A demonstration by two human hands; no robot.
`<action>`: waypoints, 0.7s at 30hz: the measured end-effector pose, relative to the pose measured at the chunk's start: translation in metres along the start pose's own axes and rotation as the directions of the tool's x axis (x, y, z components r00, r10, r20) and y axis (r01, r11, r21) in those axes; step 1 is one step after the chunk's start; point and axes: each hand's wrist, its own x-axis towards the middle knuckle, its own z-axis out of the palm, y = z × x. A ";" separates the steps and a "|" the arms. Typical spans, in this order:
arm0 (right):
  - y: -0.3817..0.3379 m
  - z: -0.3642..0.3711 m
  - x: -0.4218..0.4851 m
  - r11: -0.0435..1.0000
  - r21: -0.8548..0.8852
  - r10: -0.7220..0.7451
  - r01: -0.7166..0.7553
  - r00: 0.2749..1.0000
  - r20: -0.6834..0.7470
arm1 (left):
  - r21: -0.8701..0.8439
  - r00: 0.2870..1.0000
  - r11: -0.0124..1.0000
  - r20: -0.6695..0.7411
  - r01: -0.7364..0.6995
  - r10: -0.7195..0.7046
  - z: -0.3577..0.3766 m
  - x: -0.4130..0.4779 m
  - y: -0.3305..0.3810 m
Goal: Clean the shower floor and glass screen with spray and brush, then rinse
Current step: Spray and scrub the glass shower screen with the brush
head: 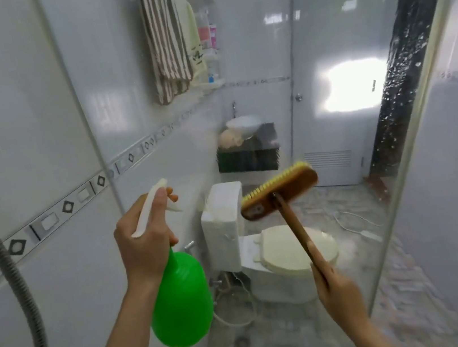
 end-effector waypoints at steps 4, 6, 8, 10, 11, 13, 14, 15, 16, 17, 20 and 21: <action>-0.008 0.000 0.029 0.999 0.041 -0.015 0.018 0.998 -0.059 | -0.003 0.999 1.000 0.054 0.005 -0.005 0.021 -0.013 -0.003; -0.022 -0.006 0.081 0.993 0.073 -0.075 0.089 0.981 -0.177 | 0.008 0.997 1.000 0.078 0.001 -0.002 0.033 -0.015 -0.003; -0.029 -0.014 0.112 0.990 0.112 -0.050 0.080 0.968 -0.246 | 0.013 0.995 1.000 0.096 0.009 -0.010 0.045 -0.018 -0.003; -0.018 -0.015 0.099 0.988 0.134 -0.038 0.078 0.960 -0.277 | -0.020 0.994 0.999 0.109 0.025 -0.023 0.055 -0.021 -0.001; -0.008 -0.014 0.079 0.987 0.149 -0.014 0.056 0.964 -0.266 | -0.033 0.993 0.999 0.117 0.032 -0.028 0.059 -0.022 0.000; 0.004 -0.015 0.034 0.978 0.205 0.072 -0.027 0.974 -0.215 | -0.043 0.990 0.999 0.140 0.032 -0.025 0.068 -0.026 0.001; 0.006 -0.017 0.024 0.977 0.207 0.089 -0.046 0.975 -0.203 | -0.047 0.989 0.998 0.149 0.031 -0.023 0.071 -0.027 0.001; 0.006 -0.018 0.027 0.981 0.191 0.074 -0.032 0.974 -0.216 | -0.052 0.987 0.998 0.159 0.030 -0.022 0.074 -0.029 0.001; 0.005 -0.023 0.041 0.982 0.188 0.050 -0.006 0.972 -0.231 | -0.060 0.985 0.998 0.172 0.034 -0.023 0.079 -0.030 0.002; 0.002 -0.030 0.064 0.982 0.188 0.035 0.015 0.965 -0.259 | -0.066 0.984 0.997 0.178 0.037 -0.024 0.082 -0.032 0.001; -0.003 -0.054 0.118 0.980 0.196 0.060 0.012 0.933 -0.356 | -0.073 0.982 0.997 0.187 0.034 -0.020 0.089 -0.036 0.001; 0.002 -0.053 0.114 0.979 0.203 0.089 -0.012 0.923 -0.375 | -0.072 0.982 0.997 0.188 0.033 -0.019 0.089 -0.037 0.002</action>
